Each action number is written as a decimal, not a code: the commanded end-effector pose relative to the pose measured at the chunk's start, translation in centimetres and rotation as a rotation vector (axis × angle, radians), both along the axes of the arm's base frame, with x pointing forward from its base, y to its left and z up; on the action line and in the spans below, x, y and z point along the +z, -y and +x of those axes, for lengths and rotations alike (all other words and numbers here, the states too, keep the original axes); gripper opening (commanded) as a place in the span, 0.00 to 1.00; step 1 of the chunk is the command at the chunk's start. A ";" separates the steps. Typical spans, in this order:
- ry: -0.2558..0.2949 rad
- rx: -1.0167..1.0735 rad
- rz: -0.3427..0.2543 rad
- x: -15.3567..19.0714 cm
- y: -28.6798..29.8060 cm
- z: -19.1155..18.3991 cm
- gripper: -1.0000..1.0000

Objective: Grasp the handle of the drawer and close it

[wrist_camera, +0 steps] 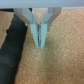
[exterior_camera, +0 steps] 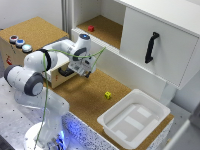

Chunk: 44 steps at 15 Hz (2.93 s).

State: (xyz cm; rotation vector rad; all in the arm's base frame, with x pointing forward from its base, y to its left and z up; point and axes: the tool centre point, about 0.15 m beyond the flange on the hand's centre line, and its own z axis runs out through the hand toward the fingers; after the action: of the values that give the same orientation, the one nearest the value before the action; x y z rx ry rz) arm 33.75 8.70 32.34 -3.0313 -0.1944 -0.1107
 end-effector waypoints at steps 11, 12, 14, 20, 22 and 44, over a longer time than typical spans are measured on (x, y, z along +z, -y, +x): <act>-0.054 -0.027 -0.042 -0.4 -11.0 4.7 0.00; -0.057 -0.013 -0.036 -0.8 -12.0 4.9 0.00; -0.060 0.019 -0.029 -1.2 -14.2 5.5 0.00; -0.061 0.085 0.006 -1.5 -21.7 6.8 0.00; -0.047 0.092 0.014 -1.2 -23.1 7.1 0.00; 0.227 0.200 0.015 8.5 -18.9 2.9 1.00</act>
State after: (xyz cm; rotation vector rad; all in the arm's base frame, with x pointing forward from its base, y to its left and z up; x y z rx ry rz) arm 37.30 27.70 41.16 -2.9772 -0.4922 -0.4141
